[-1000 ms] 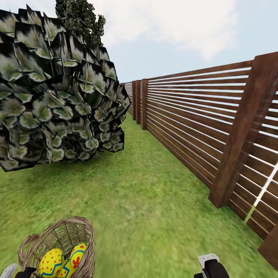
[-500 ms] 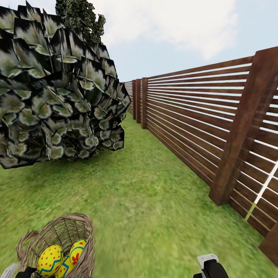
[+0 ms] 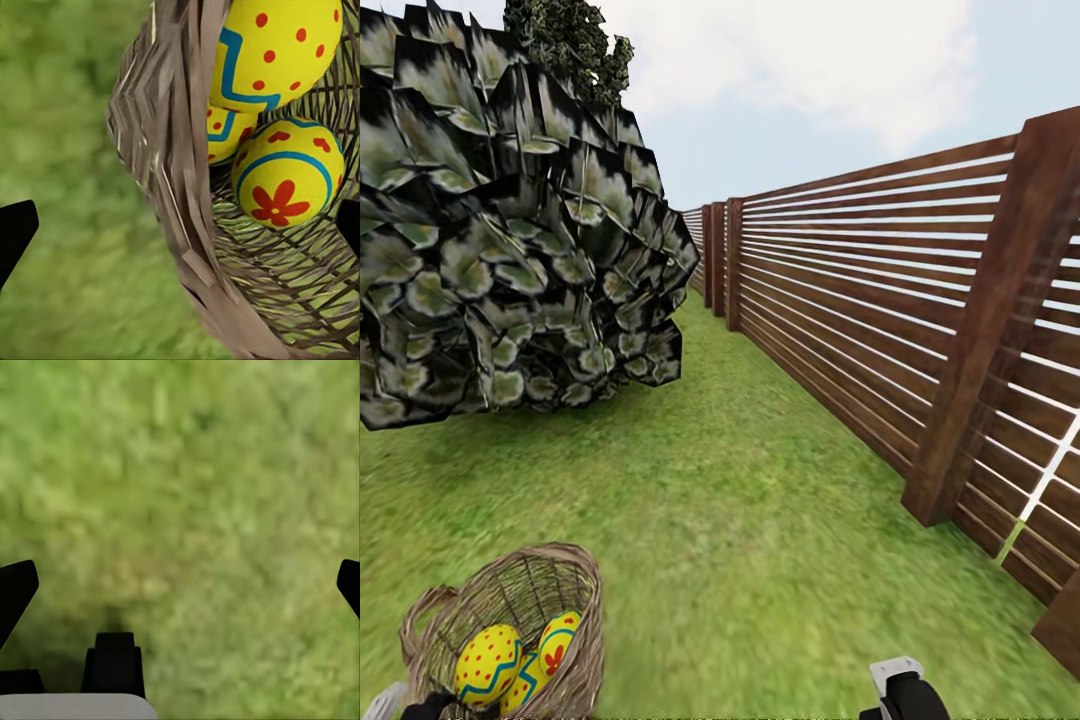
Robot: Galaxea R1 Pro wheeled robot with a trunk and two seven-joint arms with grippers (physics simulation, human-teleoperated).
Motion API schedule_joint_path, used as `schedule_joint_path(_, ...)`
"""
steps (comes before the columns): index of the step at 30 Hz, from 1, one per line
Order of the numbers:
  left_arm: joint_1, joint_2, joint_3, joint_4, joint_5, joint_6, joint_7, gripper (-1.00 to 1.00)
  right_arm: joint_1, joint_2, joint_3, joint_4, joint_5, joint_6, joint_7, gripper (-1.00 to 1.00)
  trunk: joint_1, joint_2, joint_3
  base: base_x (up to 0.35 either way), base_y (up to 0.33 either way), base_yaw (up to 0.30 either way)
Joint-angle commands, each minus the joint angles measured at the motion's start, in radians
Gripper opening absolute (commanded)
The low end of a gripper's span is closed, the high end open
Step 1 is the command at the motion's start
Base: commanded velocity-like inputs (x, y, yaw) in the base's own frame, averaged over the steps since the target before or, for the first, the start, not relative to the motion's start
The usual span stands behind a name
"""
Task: Take the three Easter eggs out of the wicker basket on the lawn in the garden, then place them on the lawn next to a single tree (choose any tree) so that all three eggs are next to the same tree and none are left in the basket.
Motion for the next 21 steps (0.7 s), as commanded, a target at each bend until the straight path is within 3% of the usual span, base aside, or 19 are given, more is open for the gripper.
schedule_joint_path(1,-0.001,0.000,0.002,-0.002,0.011,0.004,0.008,1.00,0.000,0.000,0.006,-0.001,0.006,0.005,0.000,1.00,0.004,-0.008,-0.004,0.000,0.000,0.000)
schedule_joint_path(15,-0.001,-0.008,0.001,0.019,0.009,0.004,0.008,1.00,0.000,0.000,0.007,0.000,0.006,0.005,0.000,1.00,0.057,-0.106,-0.048,0.000,0.000,0.000)
schedule_joint_path(21,-0.001,-0.008,0.001,0.019,0.009,0.005,-0.001,1.00,0.000,-0.001,0.007,0.000,0.006,0.005,0.000,1.00,0.057,-0.106,-0.048,0.000,-0.004,0.000)
